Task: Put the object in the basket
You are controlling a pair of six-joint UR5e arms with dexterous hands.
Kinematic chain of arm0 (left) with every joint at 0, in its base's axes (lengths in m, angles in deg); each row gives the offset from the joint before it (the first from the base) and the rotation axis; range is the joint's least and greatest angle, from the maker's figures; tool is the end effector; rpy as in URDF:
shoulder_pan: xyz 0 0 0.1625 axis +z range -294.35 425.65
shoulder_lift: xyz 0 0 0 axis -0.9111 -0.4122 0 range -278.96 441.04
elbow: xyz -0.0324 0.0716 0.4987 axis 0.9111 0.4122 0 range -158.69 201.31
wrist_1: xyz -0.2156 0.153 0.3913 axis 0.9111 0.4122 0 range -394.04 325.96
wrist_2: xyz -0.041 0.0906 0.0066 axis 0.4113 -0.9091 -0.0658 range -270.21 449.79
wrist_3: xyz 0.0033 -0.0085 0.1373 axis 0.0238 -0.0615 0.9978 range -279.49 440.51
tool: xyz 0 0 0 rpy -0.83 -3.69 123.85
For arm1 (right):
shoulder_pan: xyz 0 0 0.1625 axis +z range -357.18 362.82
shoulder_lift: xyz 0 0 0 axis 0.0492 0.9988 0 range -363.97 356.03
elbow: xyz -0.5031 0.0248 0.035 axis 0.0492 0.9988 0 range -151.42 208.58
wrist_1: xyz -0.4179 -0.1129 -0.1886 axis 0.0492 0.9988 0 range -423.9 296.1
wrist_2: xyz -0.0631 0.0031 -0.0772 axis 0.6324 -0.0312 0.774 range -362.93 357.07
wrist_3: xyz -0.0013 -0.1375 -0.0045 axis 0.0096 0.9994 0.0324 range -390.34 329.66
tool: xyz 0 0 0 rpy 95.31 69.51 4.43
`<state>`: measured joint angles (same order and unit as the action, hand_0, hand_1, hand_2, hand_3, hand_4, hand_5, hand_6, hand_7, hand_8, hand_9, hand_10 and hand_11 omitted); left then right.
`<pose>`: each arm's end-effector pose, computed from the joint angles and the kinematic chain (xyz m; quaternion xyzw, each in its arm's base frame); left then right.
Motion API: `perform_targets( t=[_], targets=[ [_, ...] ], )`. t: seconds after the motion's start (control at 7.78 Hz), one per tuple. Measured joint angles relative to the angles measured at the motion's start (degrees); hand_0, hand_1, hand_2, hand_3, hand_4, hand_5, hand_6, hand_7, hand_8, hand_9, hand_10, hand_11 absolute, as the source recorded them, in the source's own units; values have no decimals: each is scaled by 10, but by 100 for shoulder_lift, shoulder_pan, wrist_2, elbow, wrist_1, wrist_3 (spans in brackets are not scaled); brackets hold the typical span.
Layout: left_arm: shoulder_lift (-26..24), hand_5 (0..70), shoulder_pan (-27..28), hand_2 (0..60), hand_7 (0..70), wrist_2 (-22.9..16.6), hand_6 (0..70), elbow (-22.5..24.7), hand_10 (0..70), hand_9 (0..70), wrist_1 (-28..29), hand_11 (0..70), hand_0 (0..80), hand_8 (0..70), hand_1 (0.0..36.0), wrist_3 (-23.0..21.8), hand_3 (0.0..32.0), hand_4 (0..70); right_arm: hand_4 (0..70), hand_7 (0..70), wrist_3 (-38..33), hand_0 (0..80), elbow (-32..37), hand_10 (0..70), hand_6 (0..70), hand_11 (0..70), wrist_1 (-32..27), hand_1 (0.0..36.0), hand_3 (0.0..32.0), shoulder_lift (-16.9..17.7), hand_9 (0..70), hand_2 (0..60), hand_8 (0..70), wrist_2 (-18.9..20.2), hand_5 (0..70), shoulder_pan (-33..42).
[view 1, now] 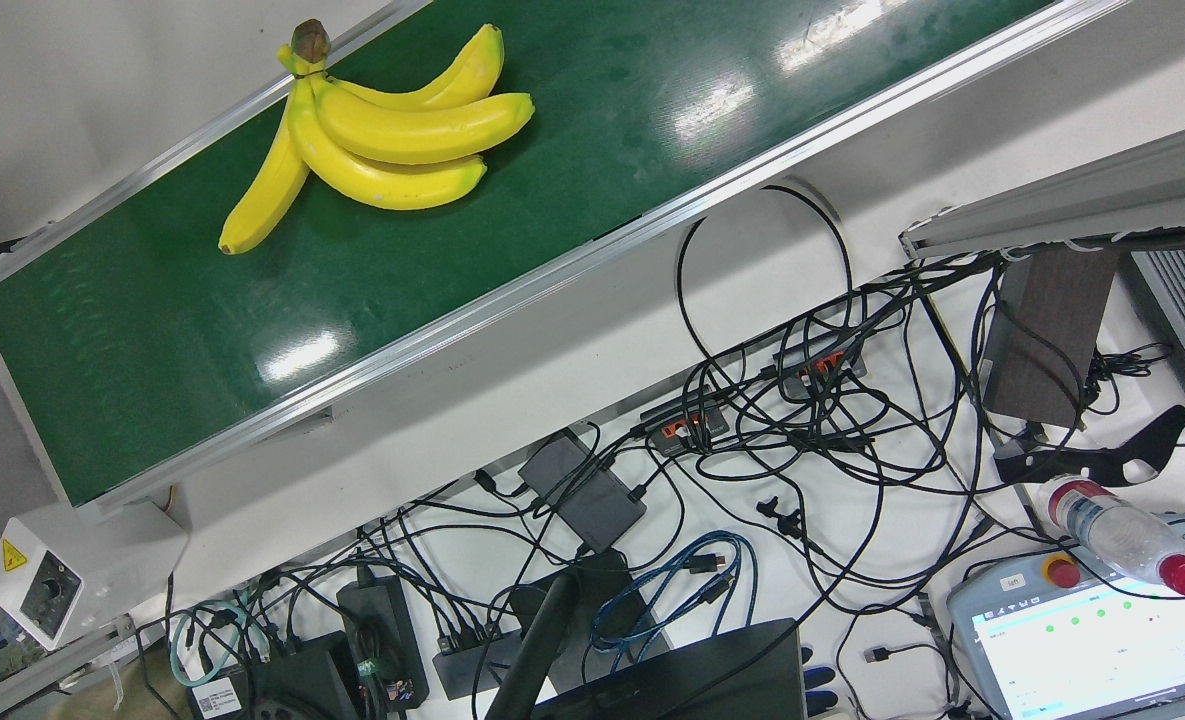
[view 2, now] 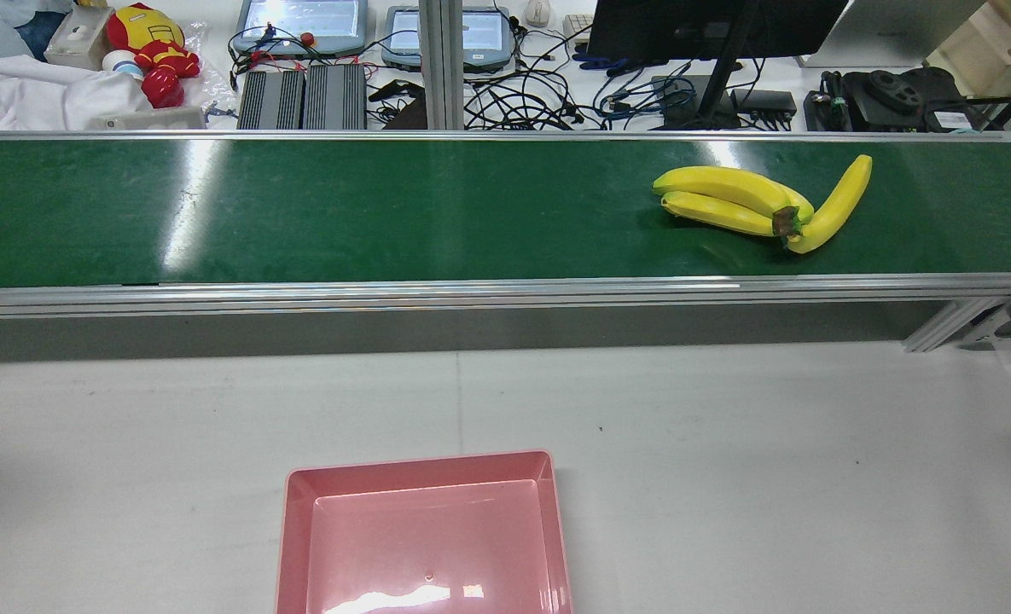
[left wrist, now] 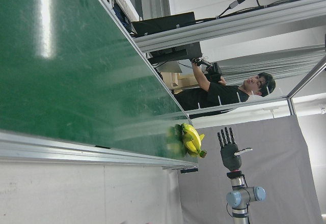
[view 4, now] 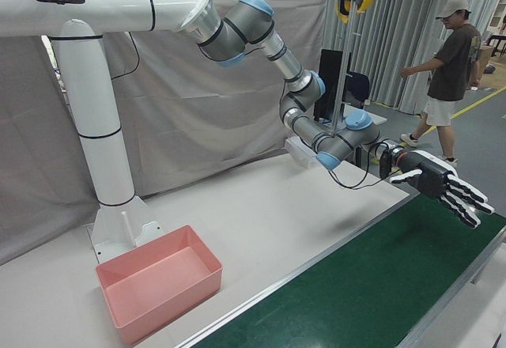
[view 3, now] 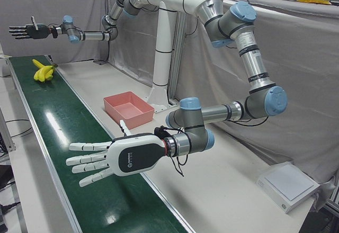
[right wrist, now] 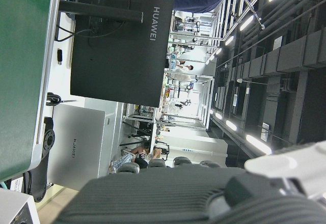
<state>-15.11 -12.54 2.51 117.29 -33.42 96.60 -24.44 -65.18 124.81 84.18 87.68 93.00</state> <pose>-0.0034 -0.6679 0.6360 0.0440 0.7800 -0.6101 0.1324 0.1337 -0.5986 0.7300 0.0326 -0.6870 0.7248 0.0399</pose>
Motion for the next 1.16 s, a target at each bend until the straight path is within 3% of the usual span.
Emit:
perform_targets(
  t=[0.9, 1.03, 1.16],
  targets=[
    [-6, 118, -88, 0, 62, -9, 6, 27, 16, 82, -38, 44, 592, 103, 134, 0, 98, 67, 0, 0, 3, 0, -2, 0, 0, 0, 0, 0, 0, 0, 0, 0, 0, 0, 0, 0],
    [-11, 117, -95, 0, 58, -9, 11, 31, 6, 76, -41, 29, 592, 103, 127, 0, 78, 90, 0, 0, 4, 0, -2, 0, 0, 0, 0, 0, 0, 0, 0, 0, 0, 0, 0, 0],
    [-19, 71, -97, 0, 55, -9, 23, 37, 3, 70, -47, 22, 592, 94, 119, 0, 0, 199, 0, 0, 3, 0, -2, 0, 0, 0, 0, 0, 0, 0, 0, 0, 0, 0, 0, 0]
  ],
)
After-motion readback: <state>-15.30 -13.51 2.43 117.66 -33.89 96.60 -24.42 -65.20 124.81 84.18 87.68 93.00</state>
